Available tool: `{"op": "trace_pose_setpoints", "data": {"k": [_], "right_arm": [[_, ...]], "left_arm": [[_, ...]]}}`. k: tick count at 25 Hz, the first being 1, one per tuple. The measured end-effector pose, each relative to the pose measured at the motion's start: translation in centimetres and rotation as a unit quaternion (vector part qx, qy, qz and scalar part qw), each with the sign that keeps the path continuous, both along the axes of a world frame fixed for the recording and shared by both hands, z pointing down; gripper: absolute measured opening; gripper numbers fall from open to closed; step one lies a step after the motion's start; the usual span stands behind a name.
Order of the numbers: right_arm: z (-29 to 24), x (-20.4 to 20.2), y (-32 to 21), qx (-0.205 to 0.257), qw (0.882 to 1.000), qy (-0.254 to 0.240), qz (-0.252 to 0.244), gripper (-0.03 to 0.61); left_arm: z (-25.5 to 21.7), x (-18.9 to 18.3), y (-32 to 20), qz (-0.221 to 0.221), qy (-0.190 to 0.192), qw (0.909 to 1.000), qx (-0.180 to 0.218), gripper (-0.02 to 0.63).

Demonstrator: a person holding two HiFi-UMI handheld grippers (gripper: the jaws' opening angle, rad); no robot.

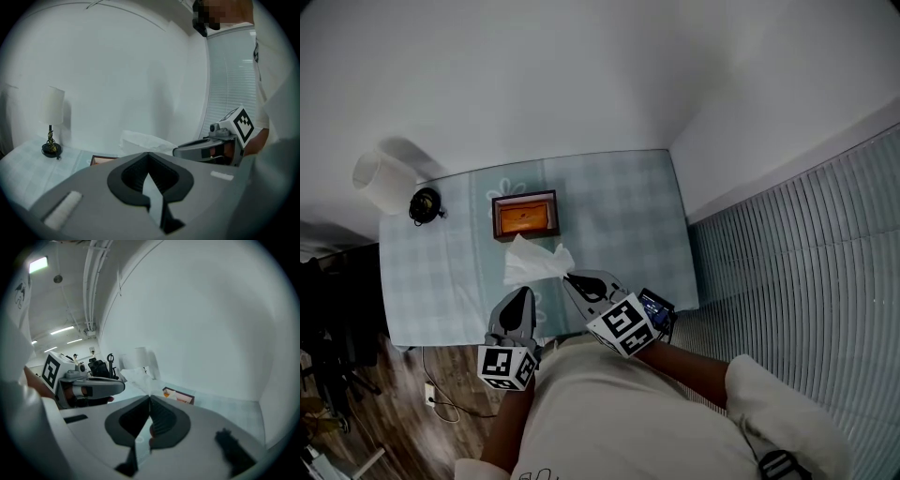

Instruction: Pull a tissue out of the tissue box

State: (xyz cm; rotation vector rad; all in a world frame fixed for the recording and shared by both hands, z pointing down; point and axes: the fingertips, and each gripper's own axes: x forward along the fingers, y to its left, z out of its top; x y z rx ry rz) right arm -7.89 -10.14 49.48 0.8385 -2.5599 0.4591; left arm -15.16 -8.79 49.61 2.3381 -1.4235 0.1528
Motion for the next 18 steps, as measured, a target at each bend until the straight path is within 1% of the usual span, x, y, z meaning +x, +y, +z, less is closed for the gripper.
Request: {"op": "trace_pose_setpoints", "data": {"k": [2,4,6,9,13,15,18], "right_arm": [[-0.1,0.3,0.5,-0.005,1.000,-0.006,0.009,0.014],[-0.1,0.4,0.6,-0.014,1.000,-0.016,0.015,0.014],[-0.2,0.5,0.7,-0.013,1.000,-0.019,0.016,0.014],[-0.6,0.8,0.5,0.002,1.000,-0.016,0.016,0.014],[-1.1,0.9,0.2,0.033,0.999,-0.007,0.020,0.014],[-1.2,0.7,0.4,0.029,0.999,-0.010,0.019,0.014],[-0.9,0.6,0.8,0.009,1.000,-0.019,0.018,0.014]], "left_arm": [[0.0,0.1,0.3,0.002,-0.002,1.0000,0.001,0.007],[0.0,-0.1,0.2,0.000,0.005,1.0000,-0.005,0.008],[0.0,-0.2,0.1,-0.001,0.002,1.0000,-0.007,0.008],[-0.2,-0.1,0.0,0.003,-0.007,1.0000,-0.002,0.007],[-0.1,-0.1,-0.1,0.007,-0.008,0.9999,-0.002,0.008],[-0.1,-0.2,0.1,0.007,-0.011,0.9999,-0.002,0.008],[-0.4,-0.2,0.3,0.008,-0.015,0.9998,0.005,0.008]]}}
